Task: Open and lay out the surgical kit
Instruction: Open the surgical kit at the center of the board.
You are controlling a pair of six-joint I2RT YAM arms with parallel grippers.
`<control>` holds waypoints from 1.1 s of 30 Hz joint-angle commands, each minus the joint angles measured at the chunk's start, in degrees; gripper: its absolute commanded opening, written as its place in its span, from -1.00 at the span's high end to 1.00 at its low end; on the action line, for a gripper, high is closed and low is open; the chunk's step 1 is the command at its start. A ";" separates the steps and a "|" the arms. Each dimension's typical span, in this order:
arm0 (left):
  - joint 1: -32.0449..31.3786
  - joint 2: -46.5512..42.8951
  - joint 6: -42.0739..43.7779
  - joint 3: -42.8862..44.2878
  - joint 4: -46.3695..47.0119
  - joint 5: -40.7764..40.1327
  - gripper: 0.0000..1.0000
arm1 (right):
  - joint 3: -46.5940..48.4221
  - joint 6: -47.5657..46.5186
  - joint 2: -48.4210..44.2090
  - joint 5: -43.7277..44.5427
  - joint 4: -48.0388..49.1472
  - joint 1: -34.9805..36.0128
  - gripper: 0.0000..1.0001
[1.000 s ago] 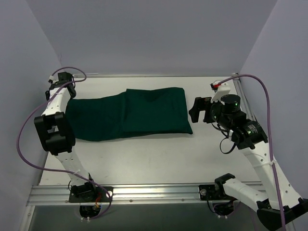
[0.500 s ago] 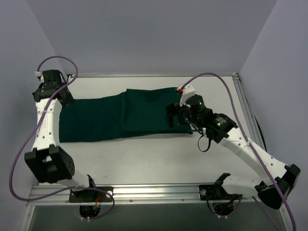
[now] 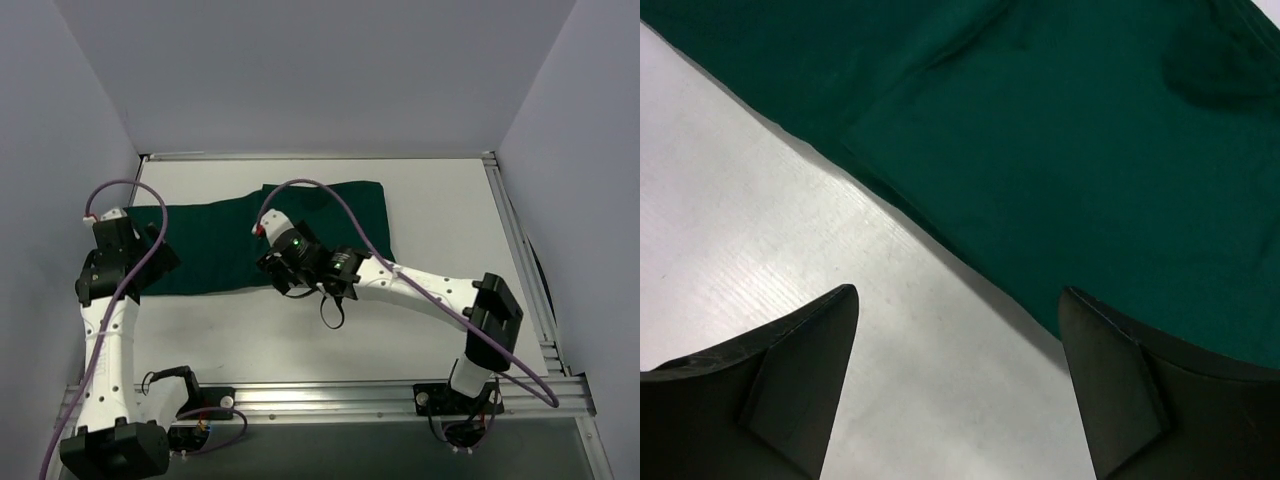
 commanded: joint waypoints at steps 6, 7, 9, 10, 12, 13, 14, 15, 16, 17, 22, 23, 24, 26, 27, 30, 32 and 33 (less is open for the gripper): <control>-0.79 -5.71 -2.40 -8.42 8.28 -1.98 -0.88 | 11.20 -11.09 15.13 8.51 2.59 4.53 -0.36; -0.96 -5.88 -2.22 -9.04 8.72 -2.16 -0.88 | 11.99 -11.71 16.36 8.86 2.33 4.71 -0.35; -1.31 -6.59 -2.13 -10.80 9.77 -2.77 -0.88 | 14.19 -12.86 19.44 9.83 2.15 5.23 -0.32; -1.57 -6.85 -2.05 -11.32 10.13 -3.21 -0.88 | 14.89 -13.82 20.23 10.00 2.06 5.41 -0.30; -2.54 -7.73 -2.13 -12.90 10.57 -4.44 -0.88 | 16.65 -14.53 22.60 10.27 2.06 5.50 -0.24; -2.89 -7.99 -2.13 -13.00 10.74 -5.40 -0.88 | 17.18 -15.40 23.31 10.53 2.15 5.59 -0.22; -3.16 -8.08 -2.13 -12.91 10.83 -5.58 -0.88 | 17.62 -15.76 24.79 10.88 2.15 5.67 -0.22; -3.33 -8.08 -2.13 -12.82 10.92 -5.67 -0.88 | 18.58 -16.11 25.51 11.40 1.97 5.67 -0.21; -3.42 -8.00 -2.05 -12.91 11.09 -5.93 -0.88 | 19.03 -16.37 26.12 11.67 1.88 5.67 -0.20; -3.51 -7.73 -2.04 -13.00 11.27 -5.94 -0.88 | 19.29 -16.99 27.17 11.93 1.80 5.76 -0.20; -3.77 -6.85 -1.96 -12.82 11.27 -6.11 -0.88 | 21.05 -18.66 29.46 13.51 1.09 6.29 -0.11; -3.77 -6.59 -1.96 -12.82 11.27 -6.11 -0.88 | 21.23 -18.84 29.90 13.69 1.09 6.29 -0.10; -3.77 -6.59 -1.96 -12.74 11.18 -6.11 -0.88 | 21.32 -19.01 30.17 13.78 1.27 6.29 -0.07; -3.86 -6.50 -1.87 -12.91 11.27 -6.02 -0.88 | 21.49 -19.19 30.61 14.22 1.53 6.38 -0.02; -3.95 -6.41 -1.87 -12.91 11.27 -6.02 -0.88 | 21.49 -19.54 30.70 14.40 1.53 6.55 0.01; -4.04 -6.33 -1.87 -12.91 11.27 -6.02 -0.88 | 21.49 -20.24 30.87 15.27 1.97 6.82 0.14; -4.04 -6.15 -1.87 -12.91 11.36 -5.94 -0.88 | 21.06 -20.33 30.70 15.45 2.41 6.82 0.27; -4.04 -6.24 -1.87 -12.91 11.27 -5.94 -0.88 | 20.79 -20.59 30.61 15.45 2.76 6.73 0.33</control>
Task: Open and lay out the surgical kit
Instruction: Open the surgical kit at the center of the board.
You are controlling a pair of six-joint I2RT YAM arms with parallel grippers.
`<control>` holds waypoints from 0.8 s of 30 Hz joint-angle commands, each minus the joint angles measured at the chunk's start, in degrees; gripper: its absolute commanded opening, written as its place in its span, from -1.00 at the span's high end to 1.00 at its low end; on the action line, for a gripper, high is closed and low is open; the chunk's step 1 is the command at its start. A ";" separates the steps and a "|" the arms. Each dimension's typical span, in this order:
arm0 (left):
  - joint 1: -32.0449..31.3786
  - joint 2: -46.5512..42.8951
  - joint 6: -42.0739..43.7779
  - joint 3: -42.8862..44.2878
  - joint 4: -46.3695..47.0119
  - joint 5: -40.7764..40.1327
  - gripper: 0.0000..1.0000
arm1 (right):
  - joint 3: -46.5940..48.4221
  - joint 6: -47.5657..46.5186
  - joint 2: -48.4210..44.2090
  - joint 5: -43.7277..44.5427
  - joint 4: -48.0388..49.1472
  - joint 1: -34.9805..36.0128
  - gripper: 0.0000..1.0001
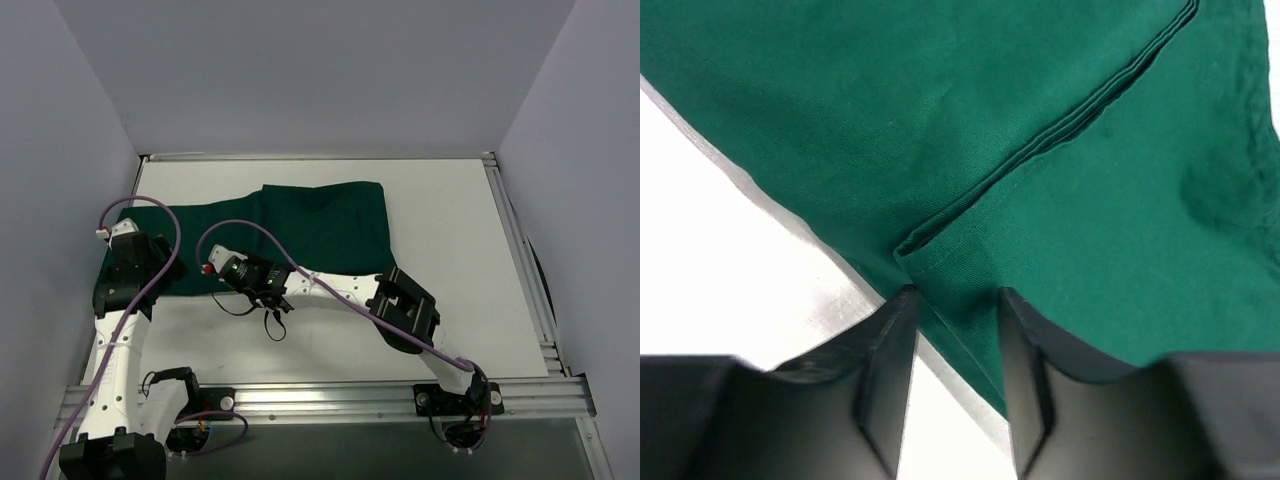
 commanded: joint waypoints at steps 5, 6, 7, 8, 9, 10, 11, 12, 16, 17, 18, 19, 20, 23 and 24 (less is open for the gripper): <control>-0.37 0.19 -0.01 0.27 2.62 -0.45 -0.88 | 1.47 -1.74 -0.38 2.36 0.23 0.43 0.62; -0.37 0.19 -0.01 0.27 2.62 -0.45 -0.88 | 1.47 -1.82 -0.73 2.01 0.23 0.43 0.65; -0.37 0.19 -0.01 0.27 2.62 -0.45 -0.88 | 1.56 -1.82 -1.00 1.66 0.14 0.43 0.70; -0.37 0.19 0.08 0.27 2.70 -0.45 -0.88 | 1.64 -1.74 -1.61 1.39 0.14 0.43 0.77; -0.37 0.19 0.08 0.27 2.62 -0.45 -0.88 | 1.82 -1.74 -1.79 1.30 -0.12 0.52 0.89; -0.37 0.28 0.08 0.18 2.70 -0.28 -0.88 | 1.91 -1.74 -2.14 1.04 -0.56 0.44 0.91; -0.37 0.28 0.08 0.18 2.71 -0.19 -0.88 | 2.17 -1.74 -2.49 0.43 -1.09 0.43 0.92; -0.37 0.28 0.08 0.18 2.71 -0.19 -0.88 | 2.43 -1.65 -2.49 0.43 -1.35 0.43 0.94; -0.54 0.19 0.17 0.18 2.71 -0.10 -0.88 | 2.52 -0.42 -4.25 -1.68 -1.80 -0.27 1.00; -0.54 0.19 0.17 0.18 2.71 -0.10 -0.88 | 2.44 -0.07 -4.43 -1.86 -1.80 -0.44 1.00; -0.63 0.28 0.17 0.18 2.79 -0.10 -0.88 | 2.35 0.54 -4.78 -2.12 -1.62 -0.62 1.00; -0.54 0.28 0.17 0.18 2.71 -0.10 -0.88 | 2.26 0.81 -5.13 -2.30 -1.62 -0.79 1.00; -0.54 0.28 0.17 0.18 2.79 -0.10 -0.88 | 2.17 1.07 -5.39 -3.08 -1.53 -1.23 1.00; -0.63 0.54 0.25 0.18 2.79 0.08 -0.88 | 2.17 2.22 -5.83 -5.45 -1.53 -2.20 1.00; -0.72 0.54 0.25 0.18 2.79 0.17 -0.88 | 2.08 2.48 -5.83 -6.16 -1.62 -2.46 1.00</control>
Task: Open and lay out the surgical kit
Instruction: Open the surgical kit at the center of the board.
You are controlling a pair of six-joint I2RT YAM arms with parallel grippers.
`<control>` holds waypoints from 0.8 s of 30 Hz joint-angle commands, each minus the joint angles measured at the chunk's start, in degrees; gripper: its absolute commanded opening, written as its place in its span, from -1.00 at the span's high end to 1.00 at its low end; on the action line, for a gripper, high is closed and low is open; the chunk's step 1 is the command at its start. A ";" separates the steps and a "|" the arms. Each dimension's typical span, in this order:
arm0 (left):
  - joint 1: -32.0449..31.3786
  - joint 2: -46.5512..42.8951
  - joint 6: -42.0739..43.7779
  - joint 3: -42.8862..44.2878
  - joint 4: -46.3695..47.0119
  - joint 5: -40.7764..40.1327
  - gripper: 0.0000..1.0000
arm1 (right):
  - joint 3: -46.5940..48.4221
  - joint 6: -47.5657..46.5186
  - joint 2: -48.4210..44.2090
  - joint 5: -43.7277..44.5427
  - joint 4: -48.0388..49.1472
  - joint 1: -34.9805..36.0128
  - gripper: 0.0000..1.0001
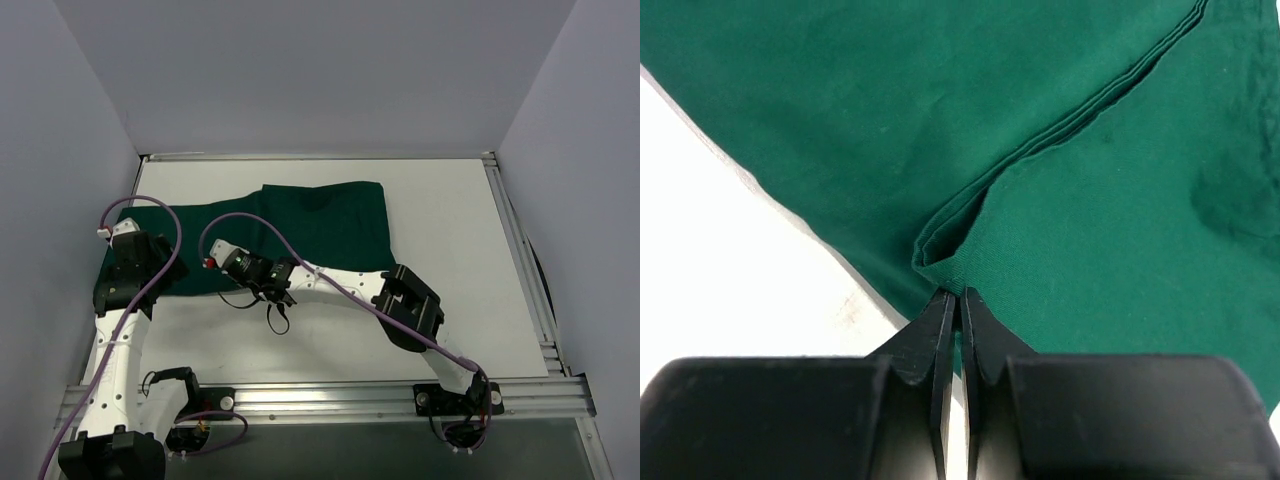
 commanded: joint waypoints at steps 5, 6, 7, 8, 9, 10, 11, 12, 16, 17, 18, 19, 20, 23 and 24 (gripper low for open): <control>-0.35 0.26 0.32 0.18 2.75 0.14 -0.88 | 1.34 2.64 -3.76 -3.75 -0.18 -1.70 1.00; -0.35 0.26 0.32 0.18 2.75 0.14 -0.88 | 1.34 2.72 -3.67 -3.83 0.26 -1.88 0.97; -0.26 0.26 0.32 0.18 2.75 0.14 -0.88 | 1.25 2.90 -3.32 -3.66 0.70 -1.97 0.89; -0.26 0.17 0.32 0.18 2.75 0.14 -0.88 | 1.25 2.90 -3.23 -3.57 0.70 -1.97 0.88; -0.35 0.26 0.32 0.18 2.75 0.06 -0.88 | 1.25 2.90 -3.05 -3.57 0.97 -1.97 0.82; -0.26 0.26 0.23 0.18 2.75 0.06 -0.88 | 1.34 2.90 -2.88 -3.31 1.14 -2.06 0.78; -0.26 0.08 0.32 0.09 2.75 0.06 -0.88 | 1.34 2.90 -2.53 -3.13 1.32 -2.06 0.77; -0.35 0.17 0.32 0.09 2.75 0.06 -0.88 | 1.43 2.81 -2.35 -3.13 1.41 -2.06 0.74; -0.43 0.17 0.41 0.09 2.75 -0.03 -0.88 | 2.13 2.55 -1.29 -3.31 1.23 -2.06 0.60; -0.43 0.08 0.41 0.09 2.75 -0.03 -0.88 | 2.22 2.55 -1.03 -3.31 1.14 -1.97 0.57; -0.43 0.08 0.41 0.09 2.75 -0.03 -0.88 | 2.39 2.46 -1.03 -3.22 1.23 -1.88 0.51; -0.43 0.17 0.41 0.09 2.75 -0.03 -0.88 | 2.48 2.46 -0.85 -3.13 1.41 -1.88 0.49; -0.43 0.17 0.41 0.09 2.75 -0.03 -0.88 | 2.48 2.37 -0.68 -3.13 1.41 -1.88 0.48; -0.61 0.26 0.41 0.09 2.75 -0.03 -0.88 | 2.74 2.29 -0.07 -3.13 1.41 -1.79 0.45; -0.61 0.26 0.41 0.18 2.75 -0.03 -0.88 | 3.09 2.03 0.11 -3.13 1.32 -1.71 0.44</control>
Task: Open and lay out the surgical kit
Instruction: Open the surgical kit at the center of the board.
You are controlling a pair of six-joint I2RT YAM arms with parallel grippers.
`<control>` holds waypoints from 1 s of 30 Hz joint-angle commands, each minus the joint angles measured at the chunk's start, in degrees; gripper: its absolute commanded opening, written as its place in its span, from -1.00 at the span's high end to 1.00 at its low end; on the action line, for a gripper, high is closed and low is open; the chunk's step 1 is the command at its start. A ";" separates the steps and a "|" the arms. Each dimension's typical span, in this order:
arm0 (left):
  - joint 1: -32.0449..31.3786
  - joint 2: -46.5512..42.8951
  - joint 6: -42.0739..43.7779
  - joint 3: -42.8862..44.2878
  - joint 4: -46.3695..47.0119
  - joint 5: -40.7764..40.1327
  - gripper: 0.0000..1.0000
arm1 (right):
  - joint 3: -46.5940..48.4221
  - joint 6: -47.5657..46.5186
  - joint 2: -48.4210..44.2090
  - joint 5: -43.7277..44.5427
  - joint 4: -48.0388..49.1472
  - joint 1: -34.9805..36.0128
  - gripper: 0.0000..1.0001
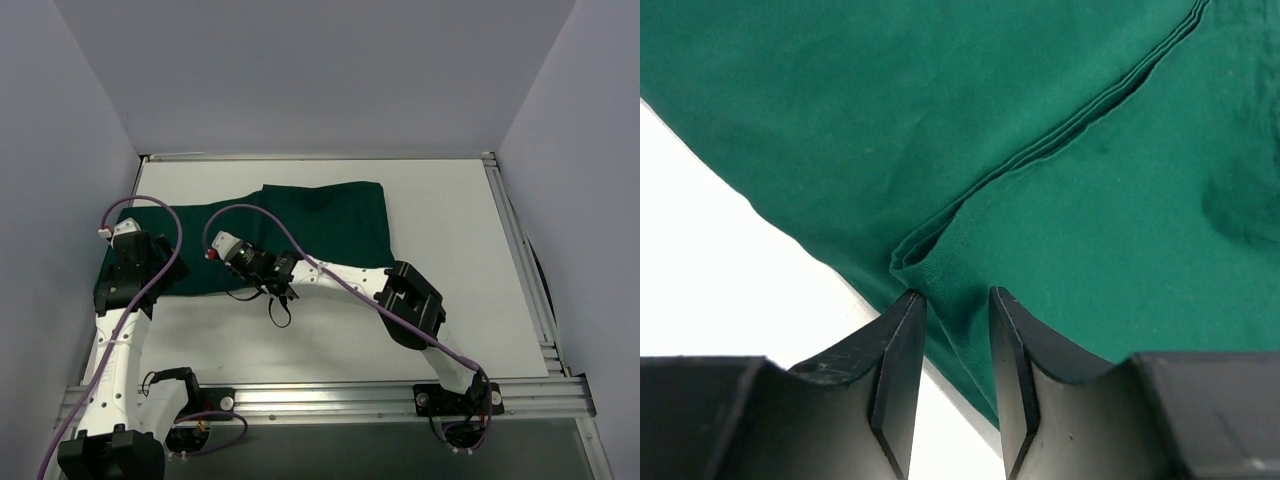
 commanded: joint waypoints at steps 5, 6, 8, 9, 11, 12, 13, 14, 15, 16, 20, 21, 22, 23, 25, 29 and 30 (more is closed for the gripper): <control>-0.54 -0.11 0.49 0.09 2.73 -0.03 -0.88 | 3.05 -0.84 1.71 0.30 0.51 0.35 0.42; -0.46 -0.03 0.41 0.09 2.73 -0.03 -0.88 | 3.14 -0.93 1.98 0.30 0.42 0.44 0.42; -0.54 -0.03 0.49 0.09 2.73 -0.03 -0.88 | 3.41 -1.11 2.41 0.21 0.33 0.44 0.42; -0.54 -0.03 0.49 0.09 2.73 -0.03 -0.88 | 3.49 -1.11 2.59 0.30 0.33 0.44 0.41; -0.55 0.06 0.49 0.09 2.73 -0.03 -0.88 | 3.67 -1.37 3.03 0.47 0.33 0.44 0.40; -0.63 -0.02 0.58 0.09 2.73 -0.03 -0.88 | 3.76 -1.46 3.03 0.65 0.42 0.44 0.39; -0.72 -0.03 0.58 0.09 2.73 -0.03 -0.88 | 3.85 -1.55 3.21 0.48 0.25 0.44 0.39; -0.63 0.06 0.50 0.09 2.73 -0.03 -0.88 | 4.02 -1.63 3.30 0.65 0.33 0.44 0.39; -0.63 0.15 0.49 0.09 2.73 -0.03 -0.88 | 4.11 -1.63 3.30 0.65 0.33 0.44 0.39; -0.72 0.06 0.58 0.09 2.64 -0.03 -0.88 | 4.11 -1.72 3.21 0.65 0.42 0.44 0.40; -0.72 0.06 0.58 0.09 2.73 -0.03 -0.88 | 4.55 -2.16 3.04 0.65 -0.28 0.35 0.66; -0.72 0.15 0.58 0.09 2.73 -0.03 -0.88 | 4.64 -2.34 2.77 0.48 -0.37 0.44 0.79; -0.72 0.15 0.58 0.09 2.73 -0.03 -0.88 | 4.72 -2.34 2.68 0.48 -0.63 0.44 0.84; -0.72 0.15 0.58 0.09 2.73 -0.03 -0.88 | 4.81 -2.43 2.25 0.48 -0.72 0.44 0.87; -0.72 0.15 0.58 0.09 2.73 -0.03 -0.88 | 4.90 -2.60 1.72 0.39 -1.16 0.27 0.97; -0.72 0.15 0.58 0.09 2.73 -0.03 -0.88 | 4.55 -2.16 -0.47 0.04 -1.86 -0.26 1.00; -0.72 0.15 0.58 0.09 2.73 0.06 -0.88 | 4.38 -1.90 -0.92 0.04 -1.95 -0.52 1.00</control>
